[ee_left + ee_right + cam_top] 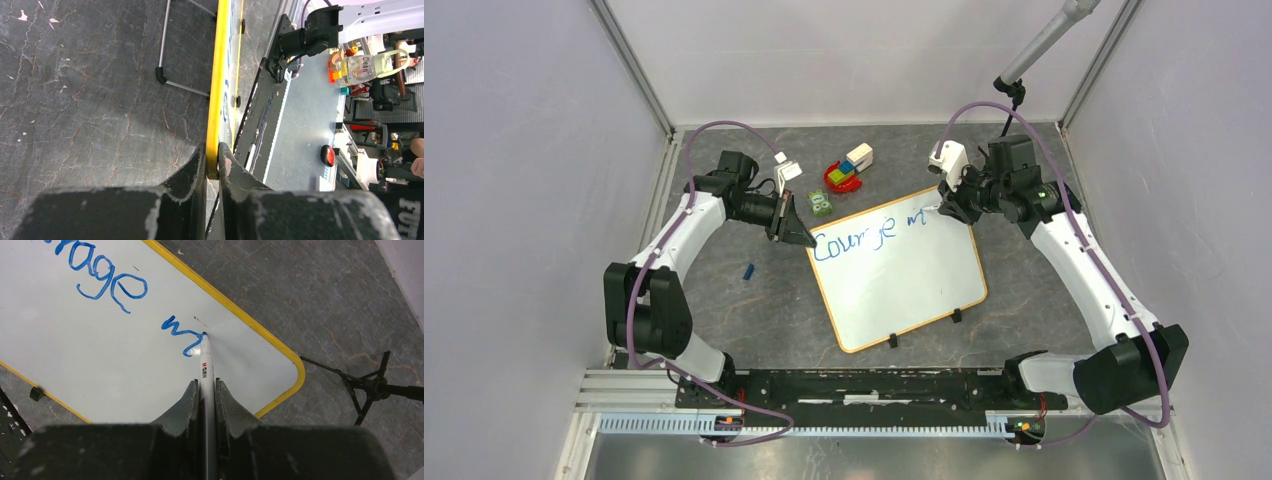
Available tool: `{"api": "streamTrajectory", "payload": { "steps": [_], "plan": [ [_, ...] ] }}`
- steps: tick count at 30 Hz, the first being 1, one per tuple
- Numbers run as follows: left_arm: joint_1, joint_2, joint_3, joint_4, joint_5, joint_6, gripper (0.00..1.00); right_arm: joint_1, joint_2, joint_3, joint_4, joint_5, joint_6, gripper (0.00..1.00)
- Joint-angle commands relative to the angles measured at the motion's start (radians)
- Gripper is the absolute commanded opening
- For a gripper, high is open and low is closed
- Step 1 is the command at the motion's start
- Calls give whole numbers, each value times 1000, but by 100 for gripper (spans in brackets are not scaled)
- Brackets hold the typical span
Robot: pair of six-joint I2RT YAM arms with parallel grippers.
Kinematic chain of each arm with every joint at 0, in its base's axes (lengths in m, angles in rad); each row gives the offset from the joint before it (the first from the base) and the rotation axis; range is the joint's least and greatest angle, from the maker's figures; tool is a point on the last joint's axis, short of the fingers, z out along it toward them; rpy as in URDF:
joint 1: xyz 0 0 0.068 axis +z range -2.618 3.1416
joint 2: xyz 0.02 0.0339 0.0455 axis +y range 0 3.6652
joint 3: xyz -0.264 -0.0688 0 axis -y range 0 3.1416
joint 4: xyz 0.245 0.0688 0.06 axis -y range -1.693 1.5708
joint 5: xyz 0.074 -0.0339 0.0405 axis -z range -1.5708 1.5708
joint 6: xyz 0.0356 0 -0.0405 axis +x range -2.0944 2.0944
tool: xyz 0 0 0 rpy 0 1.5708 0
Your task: Write a sentence on the whiteboard
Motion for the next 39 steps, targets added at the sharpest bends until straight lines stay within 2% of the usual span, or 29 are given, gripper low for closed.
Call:
{"api": "streamTrajectory", "payload": {
  "steps": [1,14,24,39],
  "plan": [
    [-9,11,16,9,-25,21,2,-3,10,42,42,-1,10,0],
    [-9,10,16,10,-26,21,3,-5,-15,6,32,47,-8,0],
    [-9,6,17,10,-26,20,2,-9,-52,63,-40,-60,-28,0],
    [-9,0,13,9,-25,21,2,-65,-68,-21,-13,-86,-62,0]
  ]
}}
